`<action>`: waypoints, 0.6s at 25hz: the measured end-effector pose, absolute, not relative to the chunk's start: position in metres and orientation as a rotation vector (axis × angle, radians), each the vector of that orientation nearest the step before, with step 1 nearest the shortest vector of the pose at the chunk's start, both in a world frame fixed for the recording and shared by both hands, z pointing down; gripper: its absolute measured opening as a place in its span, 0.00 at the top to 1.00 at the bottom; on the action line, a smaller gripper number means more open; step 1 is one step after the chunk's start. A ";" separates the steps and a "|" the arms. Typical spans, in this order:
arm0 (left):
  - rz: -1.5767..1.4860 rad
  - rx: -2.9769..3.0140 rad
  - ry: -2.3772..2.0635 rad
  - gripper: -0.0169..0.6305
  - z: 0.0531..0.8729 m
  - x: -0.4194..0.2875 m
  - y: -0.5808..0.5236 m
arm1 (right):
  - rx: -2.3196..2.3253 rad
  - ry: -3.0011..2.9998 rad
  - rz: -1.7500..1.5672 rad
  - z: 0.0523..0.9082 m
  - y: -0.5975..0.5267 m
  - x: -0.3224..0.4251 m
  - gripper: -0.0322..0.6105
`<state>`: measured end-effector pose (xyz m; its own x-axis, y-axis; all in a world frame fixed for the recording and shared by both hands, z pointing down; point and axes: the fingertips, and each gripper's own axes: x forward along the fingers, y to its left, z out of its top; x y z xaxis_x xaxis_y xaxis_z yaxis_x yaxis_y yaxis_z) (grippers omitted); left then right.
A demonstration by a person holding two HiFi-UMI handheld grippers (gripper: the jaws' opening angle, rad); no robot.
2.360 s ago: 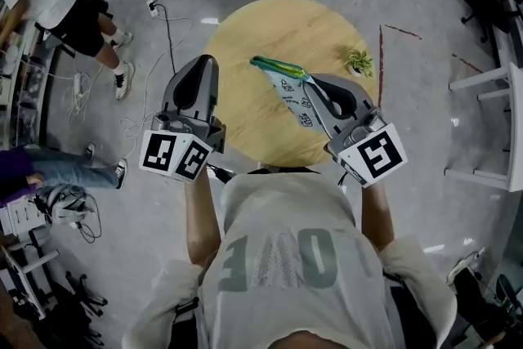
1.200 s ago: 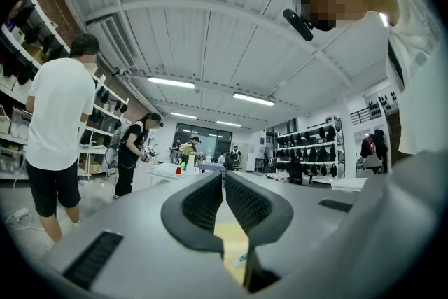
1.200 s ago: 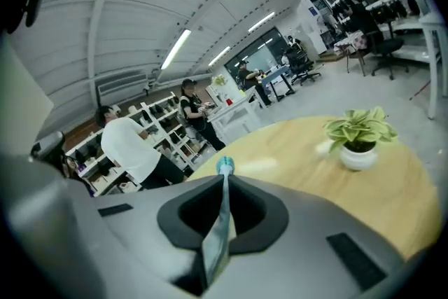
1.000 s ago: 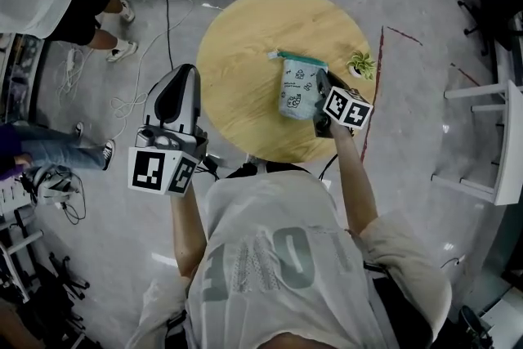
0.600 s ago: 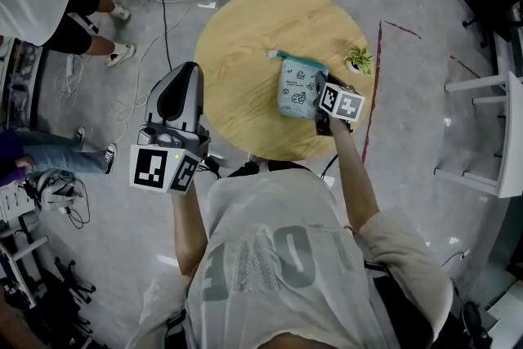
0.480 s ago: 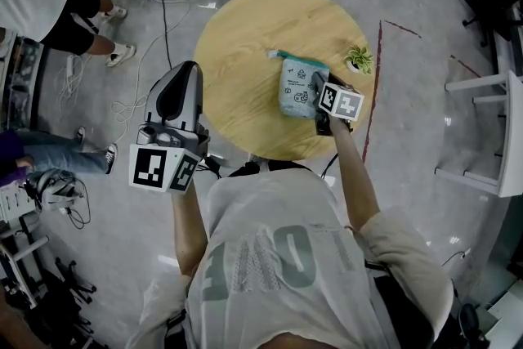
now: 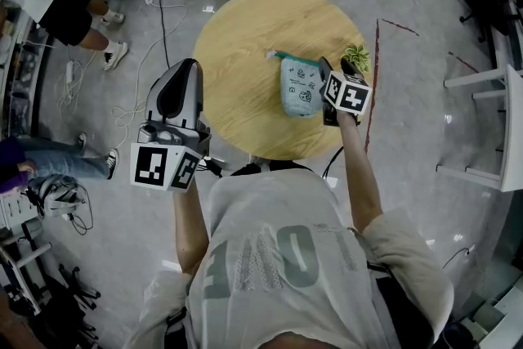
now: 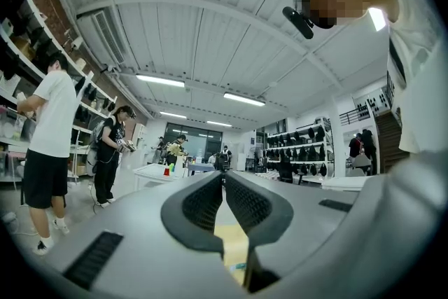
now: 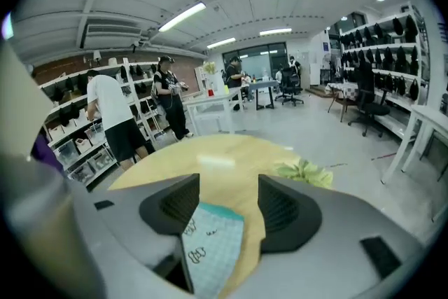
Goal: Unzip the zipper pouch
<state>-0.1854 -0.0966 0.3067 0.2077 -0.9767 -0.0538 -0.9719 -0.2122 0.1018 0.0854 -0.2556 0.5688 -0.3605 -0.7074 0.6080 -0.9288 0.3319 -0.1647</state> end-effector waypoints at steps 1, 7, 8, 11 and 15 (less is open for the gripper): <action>-0.165 2.407 -1.944 0.91 0.307 -0.184 -0.098 | 1.457 -2.204 0.651 0.551 -0.260 0.084 0.56; -0.191 2.435 -1.956 0.91 0.299 -0.176 -0.107 | 1.607 -2.434 0.287 0.413 -0.264 0.072 0.65; -0.191 2.446 -1.960 0.91 0.297 -0.173 -0.109 | 1.632 -2.474 0.225 0.390 -0.259 0.070 0.70; -0.190 2.479 -1.989 0.91 0.289 -0.166 -0.113 | 1.686 -2.582 0.063 0.336 -0.235 0.063 0.80; -0.250 2.477 -2.014 0.91 0.283 -0.153 -0.116 | 1.692 -2.673 -0.075 0.301 -0.196 0.054 0.87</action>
<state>-0.1527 -0.1157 0.2829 0.1971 -0.9675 -0.1588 -0.9769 -0.2074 0.0513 0.0537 -0.1964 0.3007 -0.4281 -0.9026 -0.0449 -0.9037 0.4272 0.0276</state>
